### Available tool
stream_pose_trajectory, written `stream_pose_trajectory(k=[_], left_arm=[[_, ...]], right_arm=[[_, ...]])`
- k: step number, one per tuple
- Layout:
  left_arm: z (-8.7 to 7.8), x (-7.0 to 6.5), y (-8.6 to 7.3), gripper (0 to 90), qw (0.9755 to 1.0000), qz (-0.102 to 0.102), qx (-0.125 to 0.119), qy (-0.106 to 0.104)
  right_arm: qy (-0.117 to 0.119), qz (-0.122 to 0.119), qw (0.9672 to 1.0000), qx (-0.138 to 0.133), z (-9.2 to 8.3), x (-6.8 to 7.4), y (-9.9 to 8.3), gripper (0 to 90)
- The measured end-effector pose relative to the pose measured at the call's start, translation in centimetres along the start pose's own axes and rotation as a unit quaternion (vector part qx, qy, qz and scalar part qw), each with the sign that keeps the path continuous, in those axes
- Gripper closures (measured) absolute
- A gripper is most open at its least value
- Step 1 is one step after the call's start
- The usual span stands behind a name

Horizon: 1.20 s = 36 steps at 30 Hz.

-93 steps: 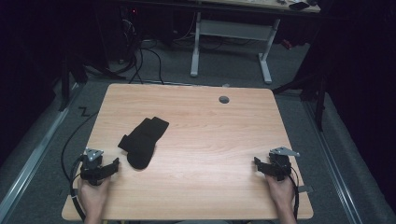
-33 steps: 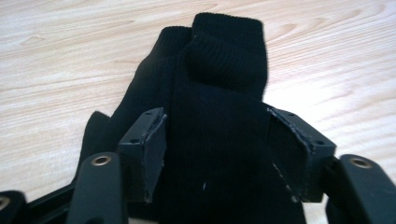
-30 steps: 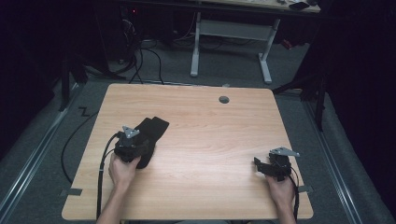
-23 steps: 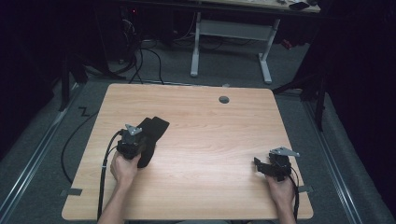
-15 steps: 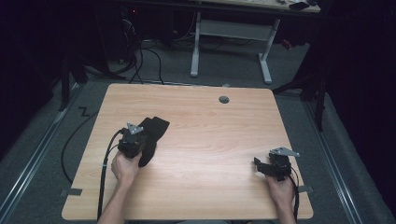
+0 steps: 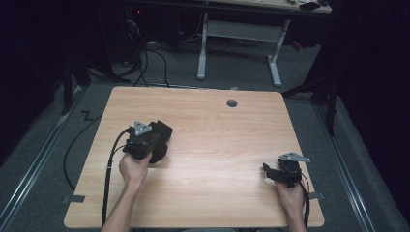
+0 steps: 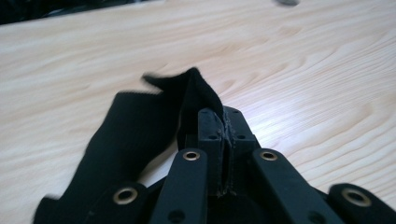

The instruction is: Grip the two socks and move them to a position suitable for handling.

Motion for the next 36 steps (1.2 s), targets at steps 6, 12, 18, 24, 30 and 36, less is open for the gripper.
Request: stream_pose_trajectory(k=[6,12,18,24,30,36], left_arm=[[0.2,-1.7,1.6,87.6,0.9997,0.017,-0.005,-0.018],[0.7,-2.9,2.5,87.6,0.9992,0.012,-0.009,-0.036],[1.2,-4.9,3.7,87.6,0.9980,0.028,-0.011,-0.057],[2.0,-7.3,4.6,87.6,0.9957,0.034,-0.013,-0.085],[2.7,-9.4,5.1,87.6,0.9932,0.042,-0.015,-0.107],[3.9,-11.7,4.6,87.5,0.9899,0.037,-0.014,-0.136]], right_arm=[[0.000,0.000,1.0000,0.000,0.0,0.0,0.0,29.1],[0.000,0.000,1.0000,0.000,0.0,0.0,0.0,29.1],[0.000,0.000,1.0000,0.000,0.0,0.0,0.0,29.1],[0.000,0.000,1.0000,0.000,0.0,0.0,0.0,29.1],[0.000,0.000,1.0000,0.000,0.0,0.0,0.0,29.1],[0.000,-0.002,1.0000,0.000,0.0,0.0,0.0,29.2]])
Point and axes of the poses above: each handheld gripper's, and its own axes: z roughly forward along the jaws, y roughly out of its top, x roughly to its left, the point moved 6 cm from there along z, roughly forward along the jaws, and after that the axes turned 9 degrees about -x, right-handed, at the moved point
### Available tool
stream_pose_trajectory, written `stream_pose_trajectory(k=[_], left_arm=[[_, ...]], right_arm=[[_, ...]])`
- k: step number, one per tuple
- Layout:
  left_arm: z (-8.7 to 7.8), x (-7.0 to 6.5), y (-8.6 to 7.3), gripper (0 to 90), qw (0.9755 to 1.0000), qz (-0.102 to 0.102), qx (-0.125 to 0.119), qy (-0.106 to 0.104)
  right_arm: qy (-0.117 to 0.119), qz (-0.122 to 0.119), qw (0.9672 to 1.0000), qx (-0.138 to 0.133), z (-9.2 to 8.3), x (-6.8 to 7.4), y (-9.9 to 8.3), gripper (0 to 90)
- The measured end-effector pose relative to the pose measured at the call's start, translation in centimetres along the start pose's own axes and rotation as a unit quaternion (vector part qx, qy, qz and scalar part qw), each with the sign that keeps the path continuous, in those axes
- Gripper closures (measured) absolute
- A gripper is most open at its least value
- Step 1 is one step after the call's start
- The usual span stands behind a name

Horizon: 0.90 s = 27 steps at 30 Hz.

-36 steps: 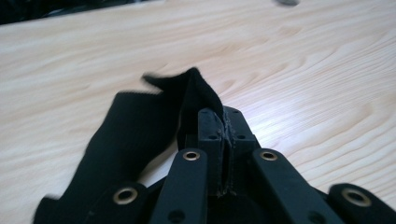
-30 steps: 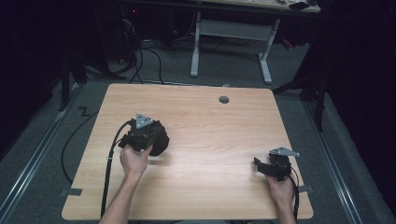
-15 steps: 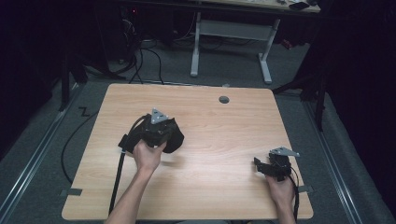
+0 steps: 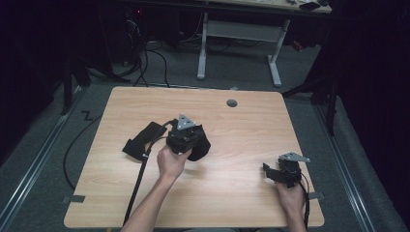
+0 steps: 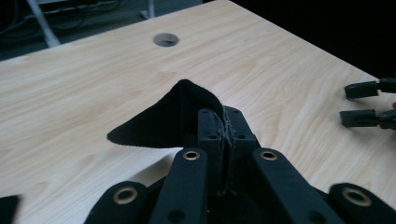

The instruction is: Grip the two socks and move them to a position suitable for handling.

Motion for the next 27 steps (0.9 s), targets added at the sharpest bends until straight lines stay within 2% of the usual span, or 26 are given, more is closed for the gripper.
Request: stream_pose_trajectory(k=[1,2,4,6,11,12,13,16,17,19,23,27], left_arm=[[0.5,-0.4,-0.2,87.5,0.9999,-0.005,0.002,-0.008],[1.1,-1.1,-0.3,87.5,0.9999,-0.001,0.006,-0.014],[1.8,-1.8,-0.4,87.5,0.9998,0.007,0.007,-0.018],[2.3,-2.0,-0.7,87.5,0.9998,0.005,0.008,-0.018],[3.0,-1.9,-2.0,87.4,0.9998,-0.001,0.018,-0.013],[3.3,-1.7,-2.6,87.3,0.9997,-0.012,0.020,-0.009],[3.3,-1.7,-2.6,87.3,0.9997,-0.012,0.020,-0.009],[3.7,-1.3,-4.2,87.2,0.9990,-0.030,0.033,-0.006],[3.7,-1.3,-4.2,87.1,0.9990,-0.030,0.033,-0.006],[4.0,-1.1,-5.5,86.9,0.9981,-0.035,0.050,0.007],[4.1,-1.0,-6.2,86.5,0.9976,-0.029,0.062,0.013],[4.4,-0.8,-6.9,86.4,0.9965,-0.043,0.071,0.014]], right_arm=[[0.000,0.001,1.0000,0.000,0.0,0.0,0.0,29.1],[0.000,0.001,1.0000,0.000,0.0,0.0,0.0,29.2],[0.000,0.001,1.0000,0.001,0.0,0.0,0.0,29.2],[0.000,0.000,1.0000,0.000,0.0,0.0,0.0,29.2],[0.000,0.001,1.0000,0.001,0.0,0.0,0.0,29.2],[0.000,0.001,1.0000,0.001,0.0,0.0,0.0,29.2],[0.000,0.001,1.0000,0.001,0.0,0.0,0.0,29.2],[0.000,0.001,1.0000,0.001,0.0,0.0,0.0,29.2],[0.000,0.001,1.0000,0.001,0.0,0.0,0.0,29.2],[0.000,0.001,1.0000,0.001,0.0,0.0,0.0,29.2],[0.000,0.001,1.0000,0.001,0.0,0.0,0.0,29.2],[0.004,-0.002,1.0000,-0.001,0.0,0.1,0.0,31.4]])
Point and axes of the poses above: each handheld gripper's, and its own axes: z roughly forward along the jaws, y roughly out of its top, x roughly to its left, the point moved 6 cm from there along z, roughly forward along the jaws, and after that the axes turned 9 degrees about -x, right-handed, at the moved point
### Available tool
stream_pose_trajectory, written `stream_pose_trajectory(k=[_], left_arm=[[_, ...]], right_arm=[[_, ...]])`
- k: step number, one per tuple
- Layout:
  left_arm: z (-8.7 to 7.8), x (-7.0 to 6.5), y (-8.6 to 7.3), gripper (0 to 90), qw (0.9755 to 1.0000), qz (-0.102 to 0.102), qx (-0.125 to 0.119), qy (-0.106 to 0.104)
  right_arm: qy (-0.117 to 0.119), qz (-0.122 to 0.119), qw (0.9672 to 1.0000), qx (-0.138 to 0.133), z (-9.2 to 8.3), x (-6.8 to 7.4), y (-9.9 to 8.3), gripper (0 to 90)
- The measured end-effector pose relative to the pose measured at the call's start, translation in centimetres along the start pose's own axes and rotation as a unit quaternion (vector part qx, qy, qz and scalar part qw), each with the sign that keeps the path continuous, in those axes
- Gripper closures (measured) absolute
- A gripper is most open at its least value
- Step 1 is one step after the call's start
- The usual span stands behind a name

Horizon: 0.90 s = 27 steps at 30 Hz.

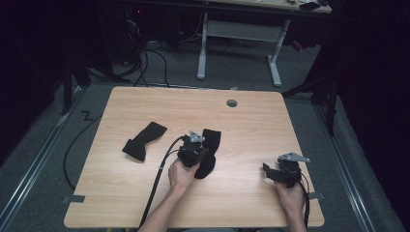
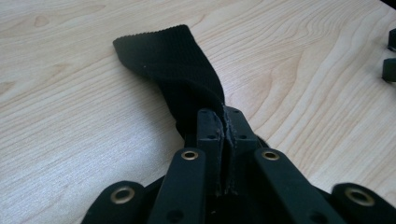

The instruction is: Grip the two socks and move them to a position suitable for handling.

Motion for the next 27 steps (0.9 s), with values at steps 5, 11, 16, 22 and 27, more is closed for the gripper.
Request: stream_pose_trajectory(k=[5,11,16,22,27], left_arm=[[0.3,-0.3,-0.6,83.3,0.9999,0.004,0.010,-0.007],[-0.3,-0.3,-1.2,75.4,0.9993,0.032,0.015,-0.012],[-0.8,-0.2,-1.6,67.2,0.9992,0.037,0.011,-0.009],[-2.3,1.1,-2.4,59.4,0.9995,0.031,-0.001,0.011],[-2.4,1.2,-2.6,55.9,0.9991,0.038,0.002,0.018]], right_arm=[[0.011,-0.009,0.9999,-0.006,-0.1,0.3,0.0,44.5],[-0.002,-0.015,0.9998,-0.012,-0.3,0.7,0.0,53.1],[-0.004,-0.034,0.9993,-0.015,-0.3,1.5,0.3,57.5],[0.024,-0.043,0.9978,-0.044,0.0,3.7,2.5,59.6],[0.051,-0.061,0.9959,-0.043,0.9,6.2,4.4,61.5]])
Point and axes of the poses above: each handheld gripper's, and its own axes: z roughly forward along the jaws, y roughly out of its top, x roughly to its left, the point moved 6 cm from there along z, roughly forward along the jaws, and after that the axes turned 9 degrees about -x, right-handed, at the moved point
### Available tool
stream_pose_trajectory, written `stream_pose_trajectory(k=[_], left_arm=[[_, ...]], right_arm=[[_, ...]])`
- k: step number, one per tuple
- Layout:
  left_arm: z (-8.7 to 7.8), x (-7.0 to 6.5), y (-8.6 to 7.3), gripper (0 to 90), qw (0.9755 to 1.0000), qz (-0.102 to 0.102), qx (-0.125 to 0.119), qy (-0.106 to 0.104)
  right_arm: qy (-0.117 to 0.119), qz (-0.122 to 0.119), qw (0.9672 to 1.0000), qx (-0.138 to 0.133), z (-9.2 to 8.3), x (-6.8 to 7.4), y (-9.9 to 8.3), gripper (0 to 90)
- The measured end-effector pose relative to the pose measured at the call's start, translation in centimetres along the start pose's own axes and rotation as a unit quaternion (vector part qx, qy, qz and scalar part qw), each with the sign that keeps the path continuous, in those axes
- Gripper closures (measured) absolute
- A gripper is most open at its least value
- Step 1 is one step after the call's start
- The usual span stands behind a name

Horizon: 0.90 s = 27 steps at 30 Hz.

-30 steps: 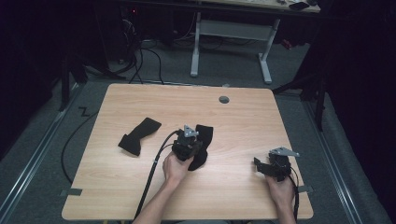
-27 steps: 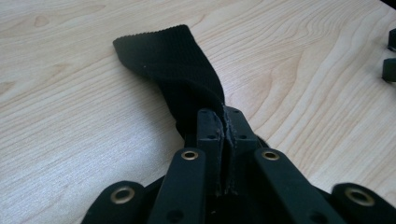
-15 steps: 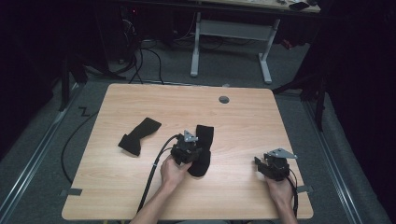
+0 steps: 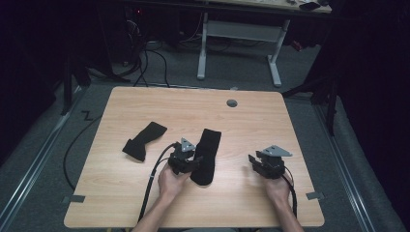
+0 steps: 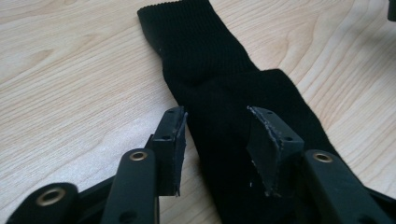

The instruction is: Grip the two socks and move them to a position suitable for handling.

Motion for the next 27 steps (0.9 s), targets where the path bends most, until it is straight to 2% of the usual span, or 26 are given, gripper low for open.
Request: stream_pose_trajectory(k=[1,4,5,6,8,9,10,14,16,18,19,20,23,24,26,27], left_arm=[[0.0,0.0,-0.2,54.5,1.0000,0.007,0.002,0.003],[0.2,0.1,-0.6,51.8,0.9998,0.014,0.008,0.008],[0.2,0.1,-0.6,50.7,0.9998,0.014,0.008,0.008],[0.2,0.2,-0.7,50.7,0.9996,0.019,0.016,0.011],[0.0,0.1,-0.9,48.1,0.9995,0.022,0.015,0.016],[0.0,0.1,-0.9,47.3,0.9995,0.022,0.015,0.016],[-0.1,0.0,-1.4,46.4,0.9995,0.021,0.017,0.017],[0.1,-0.1,-2.0,44.3,0.9991,0.025,0.028,0.021],[0.2,-0.1,-2.0,44.1,0.9992,0.025,0.026,0.020],[0.1,0.0,-2.1,43.5,0.9993,0.022,0.025,0.019],[0.1,0.0,-2.1,43.3,0.9993,0.022,0.025,0.019],[0.0,0.0,-2.2,43.1,0.9993,0.021,0.024,0.018],[0.0,0.1,-2.2,42.6,0.9993,0.022,0.024,0.019],[0.0,0.0,-2.3,42.6,0.9992,0.025,0.023,0.019],[-0.1,0.0,-2.3,42.5,0.9993,0.026,0.021,0.018],[-0.1,-0.1,-2.4,42.5,0.9993,0.027,0.020,0.018]], right_arm=[[0.018,-0.003,0.9998,0.002,0.7,1.0,0.7,61.4],[0.037,-0.008,0.9992,0.009,2.0,2.7,1.4,61.8],[0.037,-0.008,0.9992,0.009,2.0,2.7,1.4,61.8],[0.045,-0.008,0.9989,0.009,2.4,3.4,1.6,62.1],[0.063,-0.004,0.9979,0.012,3.9,4.8,2.0,63.2],[0.063,-0.004,0.9979,0.012,3.9,4.8,2.0,63.2],[0.067,0.001,0.9977,0.012,4.8,5.4,2.2,64.2],[0.081,0.009,0.9966,0.011,6.2,6.5,3.0,67.1],[0.085,0.013,0.9962,0.013,6.5,6.7,3.2,68.6],[0.100,0.017,0.9947,0.017,7.5,7.6,3.6,72.1],[0.100,0.017,0.9947,0.017,7.5,7.6,3.6,72.1],[0.105,0.022,0.9938,0.028,8.2,7.9,3.5,73.8],[0.105,0.013,0.9937,0.037,8.7,8.3,3.4,75.0],[0.101,-0.002,0.9938,0.047,8.9,8.5,3.2,75.9],[0.098,-0.007,0.9939,0.049,9.1,8.5,3.2,76.2],[0.090,-0.016,0.9943,0.055,9.3,8.5,3.1,76.6]])
Point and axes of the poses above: each handheld gripper's, and its own axes: z roughly forward along the jaws, y roughly out of its top, x roughly to its left, the point moved 6 cm from there along z, roughly forward along the jaws, and after that the axes turned 9 degrees about -x, right-handed, at the moved point
